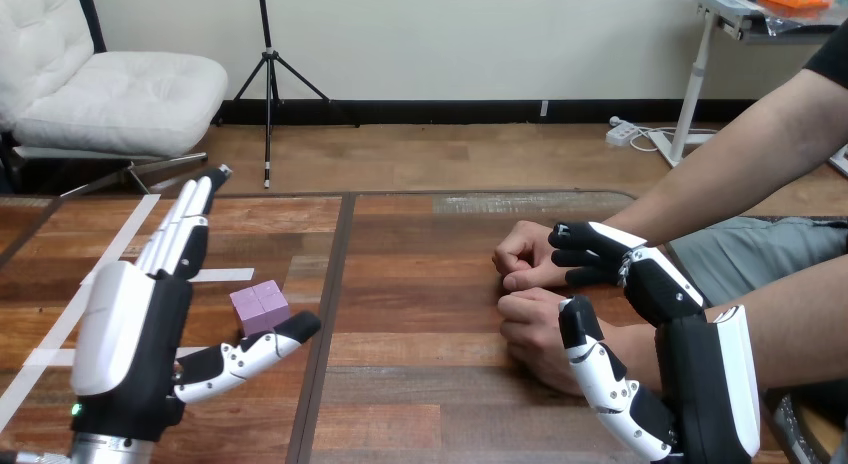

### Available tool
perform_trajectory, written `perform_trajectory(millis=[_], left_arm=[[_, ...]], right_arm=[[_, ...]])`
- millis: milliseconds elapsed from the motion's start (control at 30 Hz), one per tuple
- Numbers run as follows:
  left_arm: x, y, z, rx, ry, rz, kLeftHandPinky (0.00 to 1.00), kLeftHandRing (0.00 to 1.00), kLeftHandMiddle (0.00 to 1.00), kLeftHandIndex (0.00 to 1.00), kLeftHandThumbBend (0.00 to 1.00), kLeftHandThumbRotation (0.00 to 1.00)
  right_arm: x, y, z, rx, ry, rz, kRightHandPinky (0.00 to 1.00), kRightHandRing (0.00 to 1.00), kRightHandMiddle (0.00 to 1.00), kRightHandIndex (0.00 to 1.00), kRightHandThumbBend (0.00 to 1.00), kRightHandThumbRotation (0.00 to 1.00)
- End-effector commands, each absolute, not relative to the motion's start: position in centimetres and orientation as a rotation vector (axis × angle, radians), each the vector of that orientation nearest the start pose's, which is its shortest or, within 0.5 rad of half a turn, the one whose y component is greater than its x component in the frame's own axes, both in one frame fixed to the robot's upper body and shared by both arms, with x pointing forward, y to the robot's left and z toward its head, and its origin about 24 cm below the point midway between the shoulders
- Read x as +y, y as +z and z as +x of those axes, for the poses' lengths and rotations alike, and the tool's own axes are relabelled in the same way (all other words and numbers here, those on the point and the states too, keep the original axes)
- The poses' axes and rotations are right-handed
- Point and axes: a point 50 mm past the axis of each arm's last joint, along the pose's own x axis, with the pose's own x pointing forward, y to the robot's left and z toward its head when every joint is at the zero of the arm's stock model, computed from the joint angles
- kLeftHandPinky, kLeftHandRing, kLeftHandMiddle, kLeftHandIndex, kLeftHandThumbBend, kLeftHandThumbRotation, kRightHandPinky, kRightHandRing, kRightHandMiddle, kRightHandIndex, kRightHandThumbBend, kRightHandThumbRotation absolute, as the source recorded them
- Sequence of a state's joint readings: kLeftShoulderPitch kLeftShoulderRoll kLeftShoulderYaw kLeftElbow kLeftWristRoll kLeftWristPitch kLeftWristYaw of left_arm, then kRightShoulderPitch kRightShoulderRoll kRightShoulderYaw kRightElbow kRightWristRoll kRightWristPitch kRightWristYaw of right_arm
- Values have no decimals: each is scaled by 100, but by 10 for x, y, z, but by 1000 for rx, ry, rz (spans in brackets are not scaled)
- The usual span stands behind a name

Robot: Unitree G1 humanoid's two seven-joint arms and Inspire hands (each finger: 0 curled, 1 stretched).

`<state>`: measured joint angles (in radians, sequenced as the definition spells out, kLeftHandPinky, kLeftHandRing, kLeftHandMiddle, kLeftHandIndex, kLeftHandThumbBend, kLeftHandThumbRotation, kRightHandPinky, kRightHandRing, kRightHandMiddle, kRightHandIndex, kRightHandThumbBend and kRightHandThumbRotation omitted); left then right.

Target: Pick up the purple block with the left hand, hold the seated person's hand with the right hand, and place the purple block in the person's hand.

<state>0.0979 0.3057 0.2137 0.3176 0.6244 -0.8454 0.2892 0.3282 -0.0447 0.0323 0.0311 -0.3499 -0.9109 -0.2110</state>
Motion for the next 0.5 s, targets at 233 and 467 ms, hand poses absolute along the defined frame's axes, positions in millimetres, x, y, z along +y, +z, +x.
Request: perform_trajectory(millis=[233, 467], left_arm=[[227, 51, 229, -482, 25, 845, 88, 93, 97, 97, 87, 70], [228, 48, 236, -455, 10, 852, 86, 91, 97, 96, 87, 70]], right_arm=[[-146, 61, 175, -658, -28, -256, 61, 68, 72, 72, 32, 53], [-146, 61, 175, -659, -29, -254, 61, 68, 72, 72, 32, 53]])
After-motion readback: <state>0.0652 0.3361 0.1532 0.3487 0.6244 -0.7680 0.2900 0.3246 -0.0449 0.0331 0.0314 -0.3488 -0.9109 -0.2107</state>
